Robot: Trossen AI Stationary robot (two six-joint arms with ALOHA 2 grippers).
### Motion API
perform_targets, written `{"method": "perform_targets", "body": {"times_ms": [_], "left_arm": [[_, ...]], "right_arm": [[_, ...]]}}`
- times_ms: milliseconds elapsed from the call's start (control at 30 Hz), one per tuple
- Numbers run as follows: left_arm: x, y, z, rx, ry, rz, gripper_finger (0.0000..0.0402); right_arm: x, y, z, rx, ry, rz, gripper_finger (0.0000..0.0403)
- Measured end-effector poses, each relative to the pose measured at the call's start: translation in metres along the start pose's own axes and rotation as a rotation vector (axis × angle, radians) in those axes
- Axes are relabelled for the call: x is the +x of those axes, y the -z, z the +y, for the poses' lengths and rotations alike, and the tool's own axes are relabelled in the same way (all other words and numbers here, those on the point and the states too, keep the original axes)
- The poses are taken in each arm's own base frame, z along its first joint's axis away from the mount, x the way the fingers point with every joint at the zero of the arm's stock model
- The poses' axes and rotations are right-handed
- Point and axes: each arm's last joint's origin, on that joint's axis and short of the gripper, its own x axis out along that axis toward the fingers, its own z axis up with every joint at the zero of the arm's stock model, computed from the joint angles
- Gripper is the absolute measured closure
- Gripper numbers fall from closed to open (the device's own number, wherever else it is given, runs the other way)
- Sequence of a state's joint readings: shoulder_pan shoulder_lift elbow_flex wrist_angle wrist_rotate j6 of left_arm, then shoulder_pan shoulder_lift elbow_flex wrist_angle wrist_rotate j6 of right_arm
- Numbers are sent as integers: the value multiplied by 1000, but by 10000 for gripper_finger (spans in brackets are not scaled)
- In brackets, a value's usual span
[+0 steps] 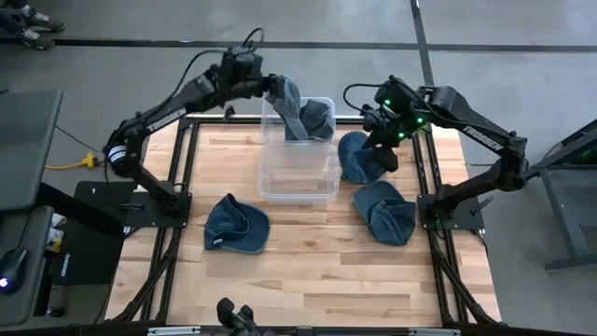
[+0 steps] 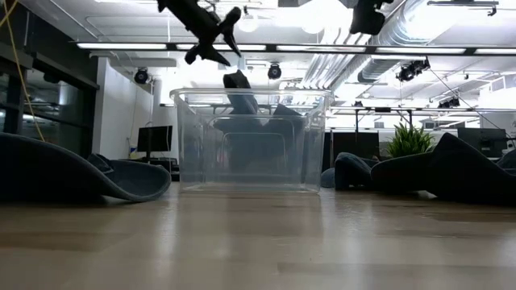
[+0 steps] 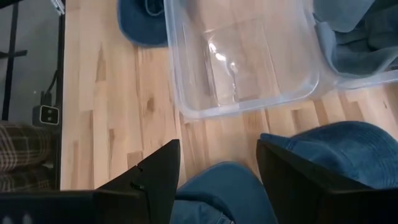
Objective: Pick & Place hat
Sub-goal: Put the gray cap into the top transparent bin
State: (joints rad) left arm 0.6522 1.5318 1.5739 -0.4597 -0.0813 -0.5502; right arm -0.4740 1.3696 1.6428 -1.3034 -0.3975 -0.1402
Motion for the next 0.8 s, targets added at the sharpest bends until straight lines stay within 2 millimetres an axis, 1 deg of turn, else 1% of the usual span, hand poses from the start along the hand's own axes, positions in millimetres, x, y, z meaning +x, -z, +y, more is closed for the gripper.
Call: {"method": "perform_targets", "body": {"times_ms": [67, 200, 267, 367, 433, 533, 633, 700, 800], "left_arm": [[6, -7, -1, 3, -25, 63, 213], [17, -20, -10, -6, -26, 142, 213], [23, -23, -11, -6, -50, 192, 213], [35, -27, -15, -11, -65, 217, 213], [40, -27, -15, -10, -96, 258, 213], [48, -27, -15, -1, -158, 266, 213], [46, -28, -14, 8, -208, 271, 213], [46, -30, -14, 13, -236, 243, 213], [48, -26, -10, 10, -291, 255, 213]], "right_arm": [[-3, 2, 1, -3, 3, -5, 197], [-11, 9, 5, -19, 11, 13, 197], [-13, 12, 6, -15, 23, 27, 197], [-18, 17, 8, -11, 60, 45, 197], [-21, 20, 9, -12, 68, 46, 197], [-25, 23, 11, -14, 79, 42, 197], [-27, 25, 12, -13, 97, 49, 197], [-29, 27, 13, -12, 97, 51, 197], [-29, 28, 13, -14, 96, 56, 197]]}}
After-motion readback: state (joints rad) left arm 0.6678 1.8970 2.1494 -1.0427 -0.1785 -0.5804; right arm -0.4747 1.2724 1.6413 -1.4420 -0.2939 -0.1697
